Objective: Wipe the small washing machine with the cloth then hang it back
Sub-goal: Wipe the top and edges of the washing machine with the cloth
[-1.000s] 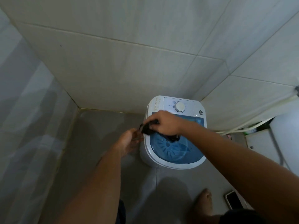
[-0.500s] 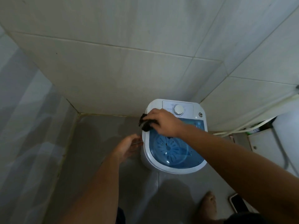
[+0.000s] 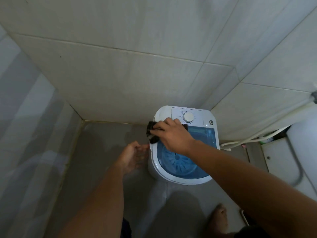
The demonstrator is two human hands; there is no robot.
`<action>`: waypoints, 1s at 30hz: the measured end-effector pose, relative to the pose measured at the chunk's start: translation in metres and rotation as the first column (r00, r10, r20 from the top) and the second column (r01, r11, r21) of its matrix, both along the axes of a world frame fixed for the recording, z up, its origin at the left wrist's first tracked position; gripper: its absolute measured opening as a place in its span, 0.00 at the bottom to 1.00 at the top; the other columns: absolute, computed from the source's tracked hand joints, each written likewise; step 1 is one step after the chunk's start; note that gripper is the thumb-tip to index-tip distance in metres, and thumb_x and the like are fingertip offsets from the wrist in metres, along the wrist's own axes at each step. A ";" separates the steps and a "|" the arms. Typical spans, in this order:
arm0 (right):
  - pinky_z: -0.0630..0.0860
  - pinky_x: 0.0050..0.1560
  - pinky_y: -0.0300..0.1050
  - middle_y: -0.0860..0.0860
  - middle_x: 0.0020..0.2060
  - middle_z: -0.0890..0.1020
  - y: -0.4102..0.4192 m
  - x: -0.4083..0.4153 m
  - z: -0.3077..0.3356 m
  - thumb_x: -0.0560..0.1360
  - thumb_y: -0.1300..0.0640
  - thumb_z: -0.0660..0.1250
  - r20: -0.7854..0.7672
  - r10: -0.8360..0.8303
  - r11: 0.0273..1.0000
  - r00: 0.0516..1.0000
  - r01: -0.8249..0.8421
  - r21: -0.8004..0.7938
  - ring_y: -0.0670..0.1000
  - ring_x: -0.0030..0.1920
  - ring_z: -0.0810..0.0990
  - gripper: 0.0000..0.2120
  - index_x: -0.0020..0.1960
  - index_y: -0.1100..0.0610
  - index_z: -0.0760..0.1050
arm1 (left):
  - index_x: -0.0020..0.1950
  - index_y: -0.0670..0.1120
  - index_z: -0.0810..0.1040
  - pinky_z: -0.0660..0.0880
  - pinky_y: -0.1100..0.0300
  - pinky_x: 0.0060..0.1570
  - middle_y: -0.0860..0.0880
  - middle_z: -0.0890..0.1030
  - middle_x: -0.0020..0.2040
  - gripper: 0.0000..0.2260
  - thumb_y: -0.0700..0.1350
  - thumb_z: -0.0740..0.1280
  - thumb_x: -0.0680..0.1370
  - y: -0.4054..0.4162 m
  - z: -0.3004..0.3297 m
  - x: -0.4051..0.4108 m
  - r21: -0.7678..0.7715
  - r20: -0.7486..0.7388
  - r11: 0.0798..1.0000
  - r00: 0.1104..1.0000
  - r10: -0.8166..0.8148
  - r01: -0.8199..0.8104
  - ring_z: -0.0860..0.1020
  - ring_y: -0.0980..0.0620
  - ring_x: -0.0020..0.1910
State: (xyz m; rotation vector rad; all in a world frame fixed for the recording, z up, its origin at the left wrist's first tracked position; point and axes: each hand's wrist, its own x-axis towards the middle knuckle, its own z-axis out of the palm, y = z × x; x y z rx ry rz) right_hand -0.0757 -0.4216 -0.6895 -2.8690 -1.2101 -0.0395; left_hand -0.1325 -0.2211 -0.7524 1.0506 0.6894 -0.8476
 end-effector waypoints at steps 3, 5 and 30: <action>0.73 0.49 0.53 0.52 0.60 0.81 -0.003 0.033 0.026 0.75 0.57 0.70 -0.009 0.157 0.983 0.988 -0.157 -0.096 0.57 0.53 0.76 0.20 0.66 0.47 0.79 | 0.59 0.46 0.83 0.72 0.52 0.48 0.46 0.81 0.56 0.20 0.52 0.57 0.78 -0.001 0.009 -0.004 0.000 0.012 1.000 1.000 -0.020 0.020 0.76 0.45 0.54; 0.74 0.50 0.56 0.56 0.59 0.81 -0.005 0.057 0.037 0.74 0.57 0.72 0.074 -0.042 0.998 0.996 0.044 -0.034 0.60 0.54 0.77 0.19 0.65 0.50 0.80 | 0.56 0.47 0.82 0.72 0.54 0.48 0.48 0.83 0.57 0.14 0.52 0.62 0.80 -0.006 0.012 -0.006 0.077 0.056 0.995 0.996 -0.062 0.057 0.78 0.47 0.56; 0.71 0.50 0.54 0.51 0.64 0.77 -0.019 -0.064 -0.004 0.76 0.52 0.68 -0.061 -0.088 0.995 0.994 0.091 0.042 0.57 0.55 0.74 0.24 0.71 0.46 0.72 | 0.66 0.48 0.79 0.65 0.49 0.67 0.51 0.82 0.62 0.17 0.52 0.58 0.84 -0.013 0.008 -0.011 0.138 0.104 0.988 0.991 -0.084 0.069 0.77 0.49 0.64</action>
